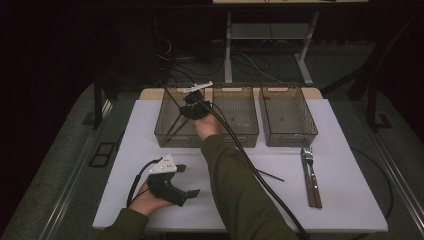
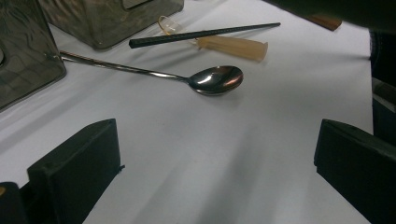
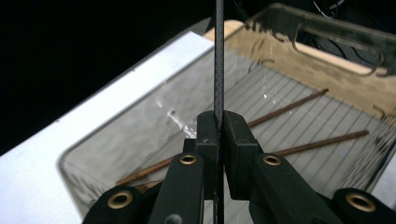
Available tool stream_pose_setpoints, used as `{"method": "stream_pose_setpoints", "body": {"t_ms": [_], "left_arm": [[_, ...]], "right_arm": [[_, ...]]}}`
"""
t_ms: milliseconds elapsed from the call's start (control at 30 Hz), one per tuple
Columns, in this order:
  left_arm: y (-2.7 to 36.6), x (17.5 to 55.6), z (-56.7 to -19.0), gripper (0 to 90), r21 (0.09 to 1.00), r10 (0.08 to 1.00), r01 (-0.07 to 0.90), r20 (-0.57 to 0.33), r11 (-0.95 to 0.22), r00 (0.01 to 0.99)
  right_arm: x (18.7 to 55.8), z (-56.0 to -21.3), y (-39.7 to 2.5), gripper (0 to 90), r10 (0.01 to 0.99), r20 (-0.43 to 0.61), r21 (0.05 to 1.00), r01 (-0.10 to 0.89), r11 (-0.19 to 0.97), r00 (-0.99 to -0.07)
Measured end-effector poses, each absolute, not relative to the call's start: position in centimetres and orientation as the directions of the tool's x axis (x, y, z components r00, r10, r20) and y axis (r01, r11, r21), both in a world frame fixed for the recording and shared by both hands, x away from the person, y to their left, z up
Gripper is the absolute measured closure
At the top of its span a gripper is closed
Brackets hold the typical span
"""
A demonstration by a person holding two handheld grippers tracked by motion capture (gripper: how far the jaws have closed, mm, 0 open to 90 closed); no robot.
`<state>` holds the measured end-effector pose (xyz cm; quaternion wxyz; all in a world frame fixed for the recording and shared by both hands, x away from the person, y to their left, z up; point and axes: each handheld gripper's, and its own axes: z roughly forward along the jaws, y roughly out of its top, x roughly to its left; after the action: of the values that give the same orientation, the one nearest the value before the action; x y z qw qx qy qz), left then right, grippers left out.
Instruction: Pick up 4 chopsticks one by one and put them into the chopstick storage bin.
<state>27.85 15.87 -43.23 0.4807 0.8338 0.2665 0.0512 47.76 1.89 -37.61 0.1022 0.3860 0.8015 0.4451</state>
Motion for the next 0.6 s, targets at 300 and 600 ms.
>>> {"method": "stream_pose_setpoints", "body": {"t_ms": [300,600], "left_arm": [[15.9,27.9,-43.2,0.0,0.829,0.489,0.392,-0.17,-0.399,0.856],[15.8,27.9,-43.2,0.0,0.828,0.485,0.387,-0.164,-0.405,0.859]], "right_arm": [[47.8,-39.0,2.6,69.9,0.754,0.165,0.75,0.578,0.322,-0.636],[46.7,-37.2,1.6,55.1,0.72,0.136,0.778,0.524,0.348,-0.681]]}}
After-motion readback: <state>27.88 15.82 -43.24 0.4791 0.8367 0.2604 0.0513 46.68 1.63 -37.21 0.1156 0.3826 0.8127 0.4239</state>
